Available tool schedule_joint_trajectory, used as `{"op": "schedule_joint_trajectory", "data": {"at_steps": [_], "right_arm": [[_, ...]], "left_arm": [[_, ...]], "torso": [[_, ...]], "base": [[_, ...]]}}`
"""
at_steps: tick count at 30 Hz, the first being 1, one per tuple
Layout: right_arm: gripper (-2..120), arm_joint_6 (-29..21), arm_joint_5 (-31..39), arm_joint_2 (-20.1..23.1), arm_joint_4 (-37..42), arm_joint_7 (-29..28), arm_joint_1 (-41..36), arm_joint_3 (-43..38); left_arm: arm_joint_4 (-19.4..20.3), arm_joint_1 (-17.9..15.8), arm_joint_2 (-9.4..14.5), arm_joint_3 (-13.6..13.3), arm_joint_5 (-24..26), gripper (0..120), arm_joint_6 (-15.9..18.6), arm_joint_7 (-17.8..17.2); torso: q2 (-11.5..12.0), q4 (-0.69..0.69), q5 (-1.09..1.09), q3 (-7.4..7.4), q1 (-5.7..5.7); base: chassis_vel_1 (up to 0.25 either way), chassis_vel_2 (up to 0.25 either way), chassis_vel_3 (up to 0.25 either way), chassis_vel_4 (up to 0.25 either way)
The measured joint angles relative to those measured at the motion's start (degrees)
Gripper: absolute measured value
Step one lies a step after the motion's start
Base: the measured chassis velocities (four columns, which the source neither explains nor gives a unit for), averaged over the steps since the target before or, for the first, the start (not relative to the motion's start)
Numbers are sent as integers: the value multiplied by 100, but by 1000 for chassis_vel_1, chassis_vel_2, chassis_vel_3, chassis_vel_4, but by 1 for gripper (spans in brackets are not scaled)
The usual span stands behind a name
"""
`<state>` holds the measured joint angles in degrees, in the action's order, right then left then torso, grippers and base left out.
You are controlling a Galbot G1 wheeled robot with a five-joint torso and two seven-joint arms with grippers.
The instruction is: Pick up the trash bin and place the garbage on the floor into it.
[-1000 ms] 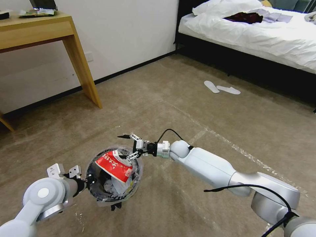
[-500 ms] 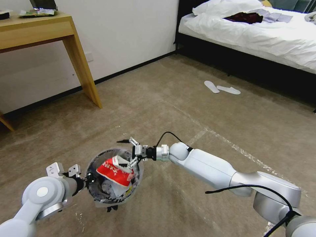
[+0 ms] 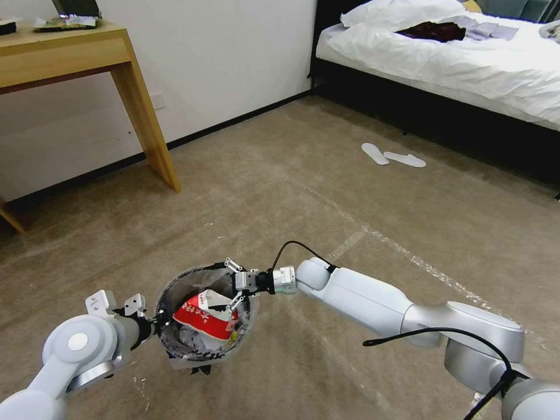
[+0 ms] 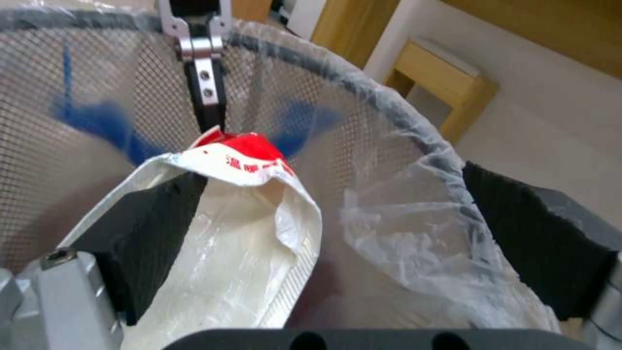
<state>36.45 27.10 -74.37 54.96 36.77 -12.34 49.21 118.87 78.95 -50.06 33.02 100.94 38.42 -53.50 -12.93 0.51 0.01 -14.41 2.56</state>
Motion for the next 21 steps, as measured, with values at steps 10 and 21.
{"op": "schedule_joint_trajectory", "data": {"at_steps": [10,21], "right_arm": [[100,1,356,18,38,-3,83,-46],[100,19,982,138,111,283,198,-401]], "left_arm": [[-70,-33,-40,-7,-5,0,6,29],[-105,-53,25,-10,-23,0,-5,-27]], "torso": [[0,0,0,0,0],[0,0,0,0,0]], "base": [[0,0,0,0],[0,0,0,0]]}}
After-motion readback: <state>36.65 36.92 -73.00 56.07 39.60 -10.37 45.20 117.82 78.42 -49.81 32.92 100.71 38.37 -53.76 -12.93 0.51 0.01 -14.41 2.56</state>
